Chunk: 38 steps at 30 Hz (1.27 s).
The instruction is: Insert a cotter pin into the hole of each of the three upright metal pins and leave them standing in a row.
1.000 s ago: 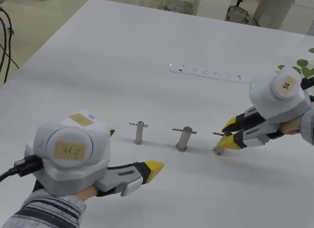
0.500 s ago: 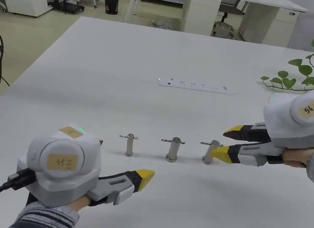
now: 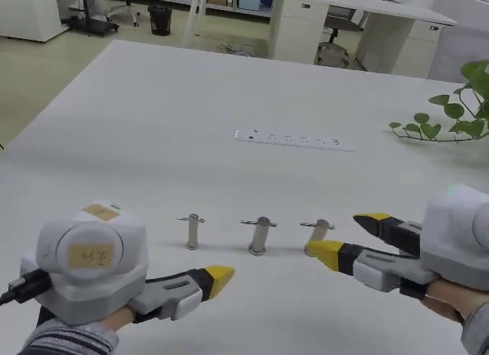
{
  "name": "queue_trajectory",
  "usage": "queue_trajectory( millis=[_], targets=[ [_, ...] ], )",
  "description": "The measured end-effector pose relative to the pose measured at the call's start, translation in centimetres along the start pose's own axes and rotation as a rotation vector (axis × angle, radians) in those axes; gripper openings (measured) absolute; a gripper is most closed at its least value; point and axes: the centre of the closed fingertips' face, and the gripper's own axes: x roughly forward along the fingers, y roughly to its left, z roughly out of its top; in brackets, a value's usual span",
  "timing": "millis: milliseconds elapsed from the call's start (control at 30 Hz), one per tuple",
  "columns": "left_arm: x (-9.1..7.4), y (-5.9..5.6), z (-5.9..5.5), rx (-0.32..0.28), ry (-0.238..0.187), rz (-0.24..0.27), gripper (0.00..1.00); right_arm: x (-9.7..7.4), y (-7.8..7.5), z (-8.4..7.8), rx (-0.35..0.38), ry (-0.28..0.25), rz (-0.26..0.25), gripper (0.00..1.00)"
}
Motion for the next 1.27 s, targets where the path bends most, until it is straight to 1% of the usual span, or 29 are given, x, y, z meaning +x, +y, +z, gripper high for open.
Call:
queue_trajectory(
  millis=[33,100,167,233,300,333,400,433,467,533,633,700,733,767,800,833,900,933,1000,1100,1200,1267],
  targets=[
    [0.1,-0.2,0.1,0.0,-0.006,-0.007,0.87,0.0,0.0,-0.1,-0.004,-0.01,-0.019,0.55],
    [0.1,-0.4,0.6,0.009,-0.03,-0.01,0.89,0.0,0.1,-0.3,0.0,-0.026,-0.031,0.57],
    [0.2,-0.6,0.7,0.029,-0.03,-0.009,0.9,0.0,0.3,-0.6,-0.004,-0.03,-0.045,0.57],
    [0.2,-0.7,0.7,0.04,-0.027,-0.009,0.91,0.1,0.4,-0.7,0.045,-0.053,-0.047,0.58],
    [0.2,-0.7,0.7,0.04,-0.033,-0.008,0.92,0.2,0.4,-0.9,0.057,-0.062,-0.053,0.59],
    [0.3,-0.7,0.7,0.038,-0.031,-0.01,0.92,0.3,0.4,-1.1,0.053,-0.063,-0.055,0.6],
    [0.3,-0.7,0.4,0.035,-0.02,-0.009,0.93,0.3,0.3,-1.6,0.017,-0.062,-0.071,0.6],
    [0.3,-0.7,0.3,0.035,-0.014,-0.007,0.93,0.3,0.3,-1.8,0.015,-0.061,-0.072,0.6],
    [0.4,-0.7,0.2,0.035,-0.005,-0.007,0.94,0.3,0.2,-2.0,0.021,-0.059,-0.071,0.61],
    [0.4,-0.7,0.0,0.027,0.002,-0.006,0.97,0.3,0.3,-2.4,0.055,-0.064,-0.07,0.64],
    [0.4,-0.7,-0.2,0.024,0.008,-0.006,0.98,0.5,0.4,-2.8,0.062,-0.065,-0.072,0.67],
    [0.5,-0.8,-0.3,0.024,0.013,-0.007,0.99,0.7,0.6,-3.2,0.021,-0.045,-0.071,0.69],
    [0.5,-0.8,-0.4,0.023,0.016,-0.006,0.99,0.8,0.8,-3.5,-0.018,-0.03,-0.074,0.71],
    [0.5,-0.8,-0.4,0.023,0.017,-0.006,0.99,0.9,0.8,-3.6,-0.031,-0.025,-0.075,0.71],
    [0.5,-0.9,-0.6,0.025,0.021,-0.007,0.99,1.0,1.1,-4.0,-0.061,-0.006,-0.073,0.71],
    [0.5,-0.9,-0.6,0.027,0.025,-0.005,0.99,1.2,1.3,-4.1,-0.074,0.004,-0.067,0.7],
    [0.6,-0.9,-0.9,0.034,0.034,-0.004,0.99,1.4,1.8,-3.9,-0.081,-0.009,-0.054,0.7],
    [0.6,-0.9,-0.9,0.035,0.035,-0.005,0.99,1.4,2.0,-3.8,-0.078,-0.014,-0.046,0.69],
    [0.6,-0.9,-0.9,0.033,0.032,-0.006,0.99,1.5,2.3,-3.7,-0.05,-0.021,-0.03,0.69],
    [0.6,-0.9,-0.9,0.036,0.032,-0.004,0.99,1.4,2.1,-3.7,-0.031,-0.026,-0.027,0.68],
    [0.6,-1.0,-0.9,0.035,0.034,-0.006,0.99,1.3,1.8,-3.6,0.013,-0.034,-0.03,0.68],
    [0.7,-1.1,-0.9,0.037,0.034,-0.008,0.99,1.3,1.7,-3.6,0.022,-0.038,-0.034,0.69]
  ],
)
